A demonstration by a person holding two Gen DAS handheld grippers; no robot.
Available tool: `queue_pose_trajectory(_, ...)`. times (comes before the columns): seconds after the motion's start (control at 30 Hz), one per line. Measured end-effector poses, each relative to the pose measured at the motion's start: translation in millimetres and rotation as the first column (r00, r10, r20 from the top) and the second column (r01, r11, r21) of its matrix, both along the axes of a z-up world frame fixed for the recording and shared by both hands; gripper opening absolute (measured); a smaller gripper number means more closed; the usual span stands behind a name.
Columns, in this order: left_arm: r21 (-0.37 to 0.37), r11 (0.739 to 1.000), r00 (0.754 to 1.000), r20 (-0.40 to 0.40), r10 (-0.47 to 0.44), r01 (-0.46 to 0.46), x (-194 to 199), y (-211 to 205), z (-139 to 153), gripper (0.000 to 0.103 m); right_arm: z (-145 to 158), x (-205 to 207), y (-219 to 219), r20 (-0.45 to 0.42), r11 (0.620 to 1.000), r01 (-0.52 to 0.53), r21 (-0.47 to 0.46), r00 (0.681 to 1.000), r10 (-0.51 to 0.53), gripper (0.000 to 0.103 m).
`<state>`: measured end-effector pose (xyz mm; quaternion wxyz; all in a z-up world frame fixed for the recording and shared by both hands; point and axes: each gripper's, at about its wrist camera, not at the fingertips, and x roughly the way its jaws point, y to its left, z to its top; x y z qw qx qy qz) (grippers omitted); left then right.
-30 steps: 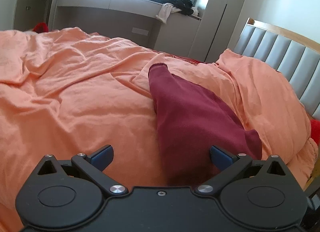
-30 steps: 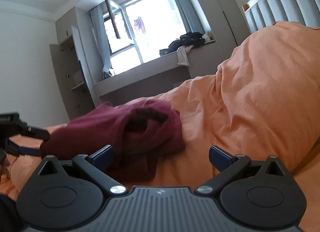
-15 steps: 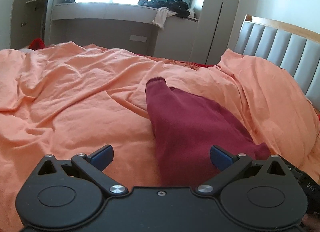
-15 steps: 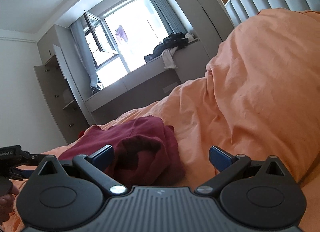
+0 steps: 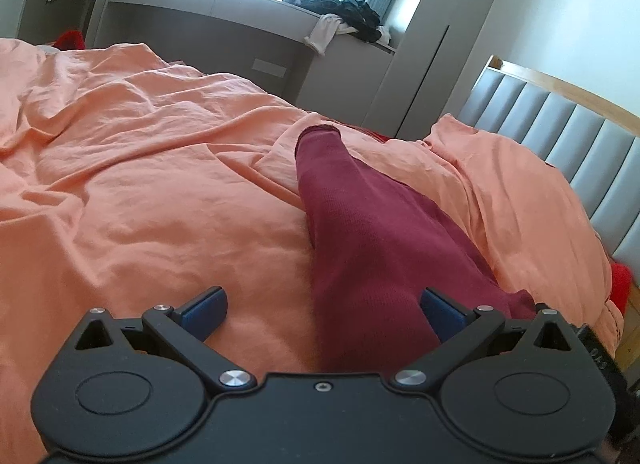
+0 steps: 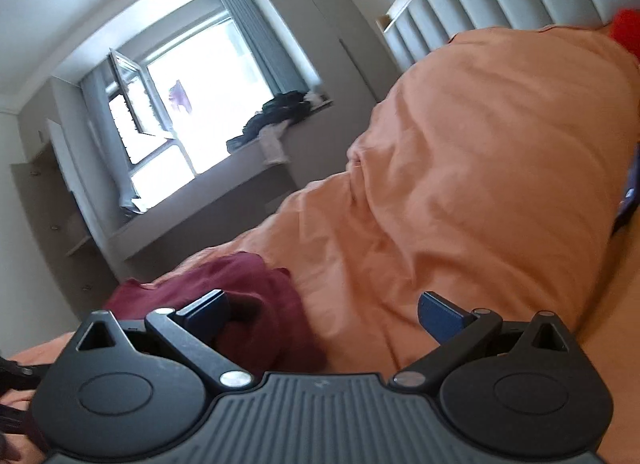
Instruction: Fold small clothes
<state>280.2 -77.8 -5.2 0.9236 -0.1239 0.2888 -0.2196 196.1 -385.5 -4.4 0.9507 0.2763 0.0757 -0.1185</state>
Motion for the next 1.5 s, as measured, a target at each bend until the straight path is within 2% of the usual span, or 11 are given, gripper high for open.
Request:
queue_pose_trajectory(0.27, 0.015, 1.0, 1.0, 0.009, 0.004, -0.004, -0.7, -1.5, -0.2, 0.103, 8.3, 12.1, 1.1, 0.064, 1.0, -0.008, 0.001, 0.998, 0.008, 0.103)
queue_pose_trajectory(0.37, 0.022, 1.0, 1.0, 0.012, 0.002, -0.002, -0.3, -3.2, -0.3, 0.103, 8.0, 24.0, 6.9, 0.037, 0.998, -0.056, -0.004, 0.998, 0.056, 0.103)
queue_pose_trajectory(0.5, 0.024, 1.0, 1.0, 0.014, 0.002, -0.002, -0.2, -2.4, -0.8, 0.103, -3.7, 29.8, 12.6, -0.042, 0.998, -0.04, -0.039, 0.998, 0.038, 0.103)
queue_pose_trajectory(0.67, 0.04, 0.999, 1.0, 0.023, -0.003, 0.002, -1.4, -4.4, -0.7, 0.103, -20.2, 26.5, 11.0, -0.068, 0.998, -0.064, -0.017, 0.996, 0.063, 0.103)
queue_pose_trajectory(1.03, 0.047, 0.999, 1.0, 0.027, -0.007, 0.005, -0.6, -3.2, -1.2, 0.103, -22.4, 10.5, 11.3, -0.066, 0.997, -0.064, -0.041, 0.996, 0.061, 0.103)
queue_pose_trajectory(1.27, 0.042, 0.999, 1.0, 0.024, -0.005, 0.004, -0.7, -2.4, -1.4, 0.103, 0.7, 17.5, -1.1, 0.0, 0.998, -0.028, -0.05, 1.0, 0.028, 0.103)
queue_pose_trajectory(1.33, 0.041, 0.999, 1.0, 0.023, -0.006, 0.005, -0.7, -2.2, -1.4, 0.103, 7.1, 30.7, -4.7, -0.054, 0.998, -0.001, -0.068, 0.999, -0.002, 0.103)
queue_pose_trajectory(1.4, 0.042, 0.999, 1.0, 0.023, -0.006, 0.005, -0.7, -2.3, -1.4, 0.103, 6.8, 43.1, -3.0, -0.15, 0.993, 0.004, -0.119, 0.988, -0.022, 0.103)
queue_pose_trajectory(1.5, 0.043, 0.999, 1.0, 0.024, -0.005, 0.004, -0.9, -2.7, -1.4, 0.103, -4.4, 38.3, 2.5, -0.185, 0.988, -0.003, -0.153, 0.982, -0.026, 0.103)
